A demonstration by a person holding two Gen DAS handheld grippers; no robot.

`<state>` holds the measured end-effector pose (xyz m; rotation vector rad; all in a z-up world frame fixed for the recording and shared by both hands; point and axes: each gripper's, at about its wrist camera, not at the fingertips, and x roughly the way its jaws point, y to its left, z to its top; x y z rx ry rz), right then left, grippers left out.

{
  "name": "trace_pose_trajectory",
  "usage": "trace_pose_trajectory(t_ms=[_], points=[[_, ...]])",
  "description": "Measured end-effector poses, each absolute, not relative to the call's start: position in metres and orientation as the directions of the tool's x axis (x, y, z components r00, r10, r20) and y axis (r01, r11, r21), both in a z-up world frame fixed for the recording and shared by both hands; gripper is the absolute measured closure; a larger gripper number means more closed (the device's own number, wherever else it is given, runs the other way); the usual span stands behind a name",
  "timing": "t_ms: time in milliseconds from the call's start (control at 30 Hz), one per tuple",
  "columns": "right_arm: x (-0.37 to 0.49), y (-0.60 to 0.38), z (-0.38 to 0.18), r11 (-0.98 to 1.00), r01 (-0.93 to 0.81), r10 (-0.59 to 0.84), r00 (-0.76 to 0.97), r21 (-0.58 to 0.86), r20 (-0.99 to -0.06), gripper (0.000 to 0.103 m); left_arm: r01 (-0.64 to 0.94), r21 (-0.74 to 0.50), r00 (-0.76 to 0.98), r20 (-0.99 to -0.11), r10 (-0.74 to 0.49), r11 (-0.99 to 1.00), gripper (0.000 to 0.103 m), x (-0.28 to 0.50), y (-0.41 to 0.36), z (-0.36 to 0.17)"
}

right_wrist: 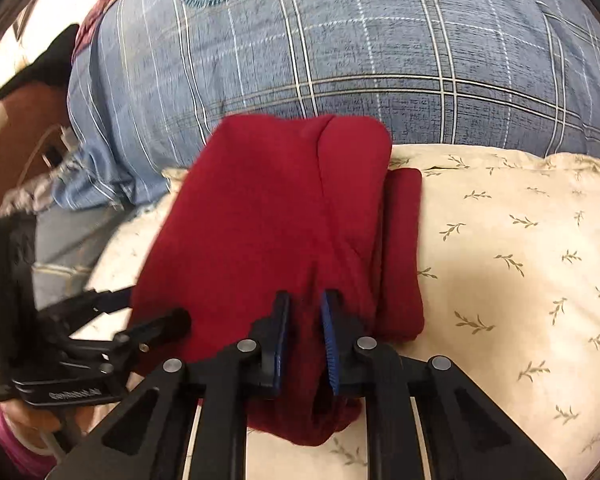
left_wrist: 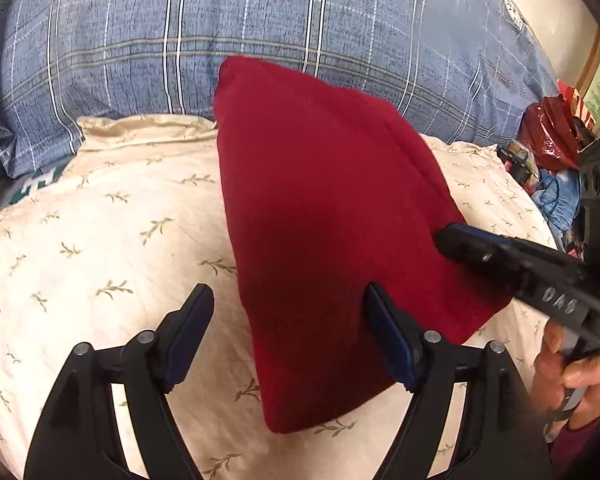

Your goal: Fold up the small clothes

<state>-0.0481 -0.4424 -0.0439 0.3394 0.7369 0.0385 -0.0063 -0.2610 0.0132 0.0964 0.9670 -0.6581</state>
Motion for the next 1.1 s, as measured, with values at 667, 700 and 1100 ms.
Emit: trace_pose_trajectory(t_ms=[667, 700, 1100], points=[[0.054, -0.470, -0.056, 0.946, 0.227, -0.018, 0.752, 0.233, -0.659, 0.068, 0.468, -0.163, 0.498, -0.763, -0.412, 0.868, 0.017, 0.056, -0.287, 0.010], [0.051, -0.469, -0.055, 0.948, 0.224, -0.020, 0.748, 0.225, -0.663, 0.067, 0.469, -0.162, 0.499, -0.762, -0.412, 0.868, 0.017, 0.055, -0.286, 0.009], [-0.025, -0.452, -0.037, 0.954, 0.169, 0.047, 0.734, 0.249, -0.678, 0.062, 0.449, -0.137, 0.526, -0.758, -0.385, 0.883, 0.017, 0.047, -0.284, 0.013]])
